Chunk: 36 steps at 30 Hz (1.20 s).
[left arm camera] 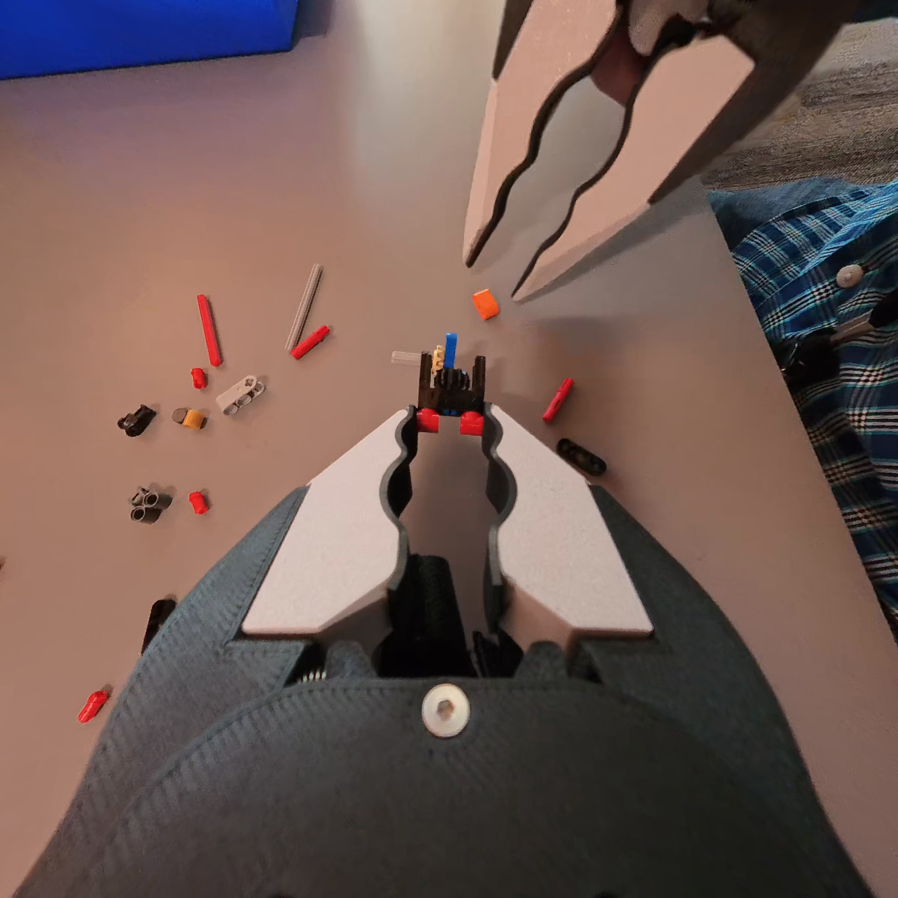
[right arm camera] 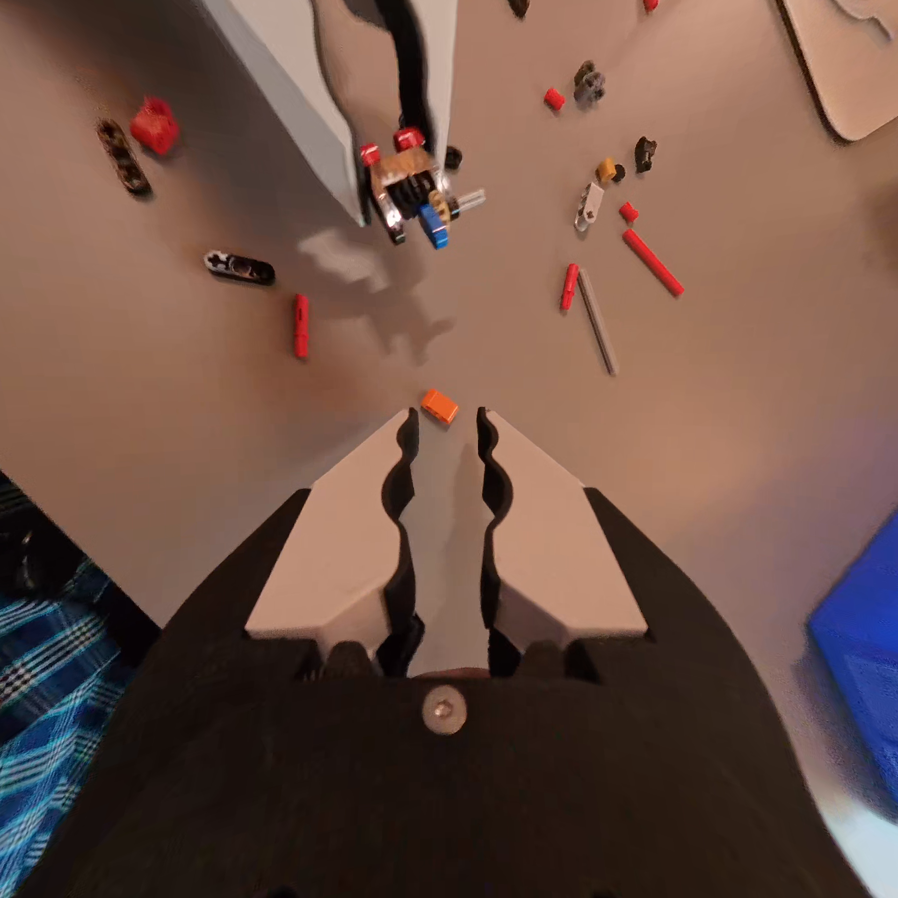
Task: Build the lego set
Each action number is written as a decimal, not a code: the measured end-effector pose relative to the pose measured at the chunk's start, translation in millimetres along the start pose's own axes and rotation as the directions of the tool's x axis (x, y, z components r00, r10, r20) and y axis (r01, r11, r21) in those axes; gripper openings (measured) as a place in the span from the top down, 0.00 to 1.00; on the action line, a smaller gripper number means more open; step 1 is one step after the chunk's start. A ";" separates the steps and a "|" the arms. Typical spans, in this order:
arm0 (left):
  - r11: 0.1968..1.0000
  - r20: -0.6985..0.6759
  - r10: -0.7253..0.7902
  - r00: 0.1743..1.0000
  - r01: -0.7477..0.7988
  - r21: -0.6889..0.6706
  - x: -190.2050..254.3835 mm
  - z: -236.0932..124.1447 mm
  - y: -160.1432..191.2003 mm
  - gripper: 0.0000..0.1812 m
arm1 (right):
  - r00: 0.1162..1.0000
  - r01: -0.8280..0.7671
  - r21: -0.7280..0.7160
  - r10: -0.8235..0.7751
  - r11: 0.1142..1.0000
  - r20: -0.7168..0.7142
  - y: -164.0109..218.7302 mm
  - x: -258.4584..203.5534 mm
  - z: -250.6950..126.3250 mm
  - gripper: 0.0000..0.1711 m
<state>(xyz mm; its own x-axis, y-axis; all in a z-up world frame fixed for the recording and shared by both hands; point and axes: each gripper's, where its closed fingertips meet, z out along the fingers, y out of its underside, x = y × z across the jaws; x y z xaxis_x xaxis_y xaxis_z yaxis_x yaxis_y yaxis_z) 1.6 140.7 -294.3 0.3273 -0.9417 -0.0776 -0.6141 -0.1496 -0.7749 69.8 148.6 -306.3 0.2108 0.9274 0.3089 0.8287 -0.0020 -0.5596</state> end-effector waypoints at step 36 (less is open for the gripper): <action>0.879 -0.127 -0.364 0.923 0.385 0.283 -17.4 5.3 -63.0 0.86 | 0.873 -0.388 0.433 0.173 0.813 0.457 -50.9 35.8 -30.1 0.96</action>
<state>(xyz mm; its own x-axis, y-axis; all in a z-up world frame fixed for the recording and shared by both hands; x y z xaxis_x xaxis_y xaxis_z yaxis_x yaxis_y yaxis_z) 38.4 168.1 -247.5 0.4344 -0.8528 0.2897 -0.2106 -0.4089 -0.8880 50.8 170.6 -243.6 0.0905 0.9798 -0.1784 0.3676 -0.1993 -0.9084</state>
